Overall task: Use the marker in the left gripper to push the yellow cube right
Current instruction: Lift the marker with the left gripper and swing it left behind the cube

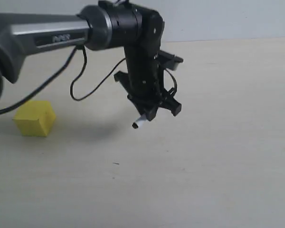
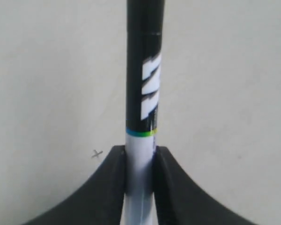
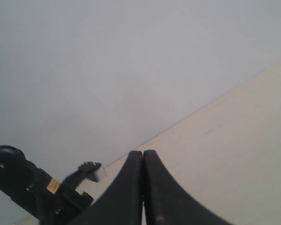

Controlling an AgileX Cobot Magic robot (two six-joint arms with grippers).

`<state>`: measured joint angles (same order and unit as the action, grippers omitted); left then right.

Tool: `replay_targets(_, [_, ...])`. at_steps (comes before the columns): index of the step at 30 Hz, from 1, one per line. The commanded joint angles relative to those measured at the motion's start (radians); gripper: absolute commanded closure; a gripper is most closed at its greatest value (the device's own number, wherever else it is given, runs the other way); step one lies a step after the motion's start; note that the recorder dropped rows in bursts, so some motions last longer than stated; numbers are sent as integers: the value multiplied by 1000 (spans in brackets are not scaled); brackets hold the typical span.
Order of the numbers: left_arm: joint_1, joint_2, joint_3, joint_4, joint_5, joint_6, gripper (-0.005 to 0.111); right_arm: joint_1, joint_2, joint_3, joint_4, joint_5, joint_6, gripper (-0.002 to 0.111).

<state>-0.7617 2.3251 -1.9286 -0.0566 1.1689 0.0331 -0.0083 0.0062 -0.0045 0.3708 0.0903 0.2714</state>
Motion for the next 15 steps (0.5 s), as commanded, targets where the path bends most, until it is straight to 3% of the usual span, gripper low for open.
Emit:
replay_targets(1, [5,-141,-23,57,52,226,107,-4,-6,4,-4,-3,-9,108])
replay_targets(7, [52,-335,44,109,52,377,107,-4,-6,4,-4,-3,-9,108])
replay_targets(13, [124,-556,238,169,52,448,107,-4,-6,4,-6,-3,-9,108])
replay_targets(15, [174,-630,306,172,52,465,107,-4,-6,4,-8,-3,-9,108])
